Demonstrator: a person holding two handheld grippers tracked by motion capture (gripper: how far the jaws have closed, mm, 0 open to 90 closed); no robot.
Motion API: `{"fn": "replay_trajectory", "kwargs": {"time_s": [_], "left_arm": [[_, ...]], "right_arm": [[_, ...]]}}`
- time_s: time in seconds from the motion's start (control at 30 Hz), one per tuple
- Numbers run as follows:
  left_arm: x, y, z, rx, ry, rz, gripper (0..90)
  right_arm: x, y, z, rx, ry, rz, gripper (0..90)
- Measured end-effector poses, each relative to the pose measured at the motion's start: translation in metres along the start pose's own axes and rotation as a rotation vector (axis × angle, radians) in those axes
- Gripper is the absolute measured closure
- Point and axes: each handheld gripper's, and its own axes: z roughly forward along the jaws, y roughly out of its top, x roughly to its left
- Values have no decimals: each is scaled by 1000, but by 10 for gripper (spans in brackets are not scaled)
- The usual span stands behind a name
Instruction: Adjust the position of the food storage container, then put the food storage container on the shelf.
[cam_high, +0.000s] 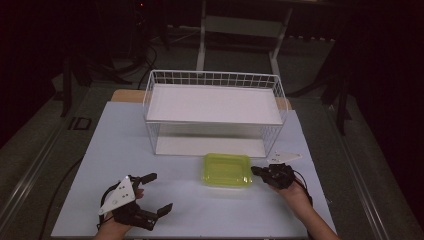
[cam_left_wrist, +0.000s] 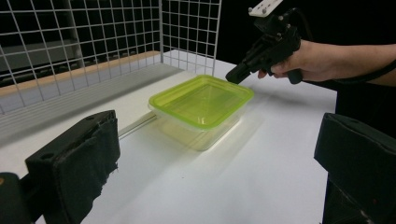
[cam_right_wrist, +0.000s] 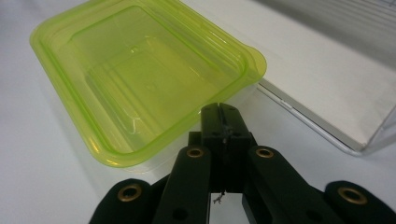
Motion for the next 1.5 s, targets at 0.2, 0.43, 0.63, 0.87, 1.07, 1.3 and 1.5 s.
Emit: {"fn": "replay_trajectory", "kwargs": {"time_s": [0.2, 0.43, 0.63, 0.87, 1.07, 1.3, 1.5], "left_arm": [[0, 0, 0, 1, -2, 0, 7], [0, 0, -1, 2, -2, 0, 7], [-2, 0, 0, 4, -4, 5, 7], [-2, -1, 0, 5, -6, 2, 7], [-2, -1, 0, 7, -3, 4, 7], [-1, 0, -1, -5, 0, -8, 7], [1, 7, 4, 10, 5, 7, 7]], "right_arm": [[7, 5, 6, 2, 17, -17, 900], [15, 13, 16, 1, 36, -34, 900], [21, 21, 24, 0, 48, -52, 900], [27, 28, 33, -7, 60, -75, 900], [28, 29, 30, -23, 58, -70, 900], [35, 26, 14, -58, 13, -60, 785], [42, 25, -4, -138, 69, -36, 371]]}}
